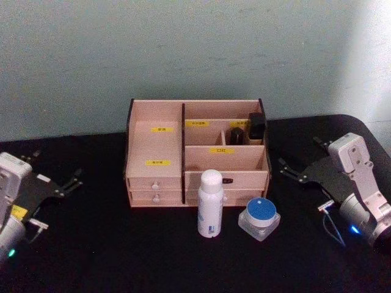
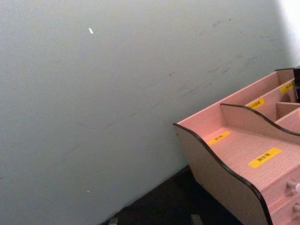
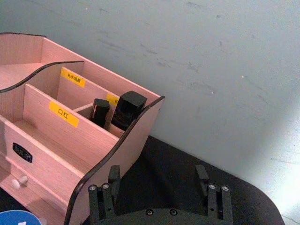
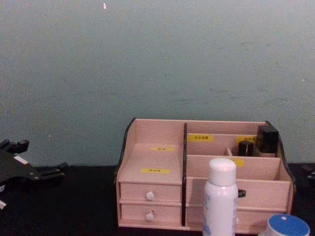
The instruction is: Pick up the facial cleanser and watermelon frost from the table and place them into the tiered storage box.
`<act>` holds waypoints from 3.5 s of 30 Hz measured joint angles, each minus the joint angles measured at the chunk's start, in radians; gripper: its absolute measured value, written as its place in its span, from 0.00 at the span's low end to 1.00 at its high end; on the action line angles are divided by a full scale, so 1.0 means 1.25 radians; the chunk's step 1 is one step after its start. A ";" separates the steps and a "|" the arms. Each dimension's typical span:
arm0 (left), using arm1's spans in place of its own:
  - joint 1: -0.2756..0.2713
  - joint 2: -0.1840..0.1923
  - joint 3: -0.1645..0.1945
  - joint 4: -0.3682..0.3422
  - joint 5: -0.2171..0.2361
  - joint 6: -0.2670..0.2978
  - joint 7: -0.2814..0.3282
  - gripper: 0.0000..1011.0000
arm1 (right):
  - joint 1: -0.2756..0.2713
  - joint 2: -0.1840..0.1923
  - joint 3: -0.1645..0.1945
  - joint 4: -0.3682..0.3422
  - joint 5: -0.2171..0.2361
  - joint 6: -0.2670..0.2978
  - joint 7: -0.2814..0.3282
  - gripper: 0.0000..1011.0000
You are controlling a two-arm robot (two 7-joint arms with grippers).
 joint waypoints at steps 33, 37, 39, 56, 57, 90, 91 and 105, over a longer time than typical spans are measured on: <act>0.000 0.000 0.000 0.000 0.000 0.000 0.000 0.99 | 0.000 0.000 0.000 0.000 0.000 0.000 0.000 0.99; 0.000 0.000 0.000 0.000 0.000 0.000 0.000 0.99 | 0.000 0.000 0.000 0.000 0.000 0.000 0.000 0.99; 0.000 0.000 0.000 0.000 0.000 0.000 0.000 0.99 | 0.000 0.000 0.000 0.000 0.000 0.000 0.000 0.99; 0.000 0.000 0.000 0.000 0.000 0.000 0.000 0.99 | 0.000 0.000 0.000 0.000 0.000 0.000 0.000 0.99; 0.000 0.000 0.000 0.000 0.000 0.000 0.000 0.99 | 0.000 0.000 0.000 0.000 0.000 0.000 0.000 0.99; 0.000 0.000 0.000 0.000 0.000 0.000 0.000 0.99 | -0.071 0.029 0.078 -0.068 0.041 -0.089 0.100 0.99; 0.000 0.000 0.000 0.000 0.000 0.000 0.000 0.99 | -0.075 0.033 0.080 -0.072 0.045 -0.097 0.111 0.99; 0.000 0.000 0.000 0.000 0.000 0.000 0.000 0.99 | -0.136 0.091 0.084 -0.137 0.102 -0.204 0.306 0.99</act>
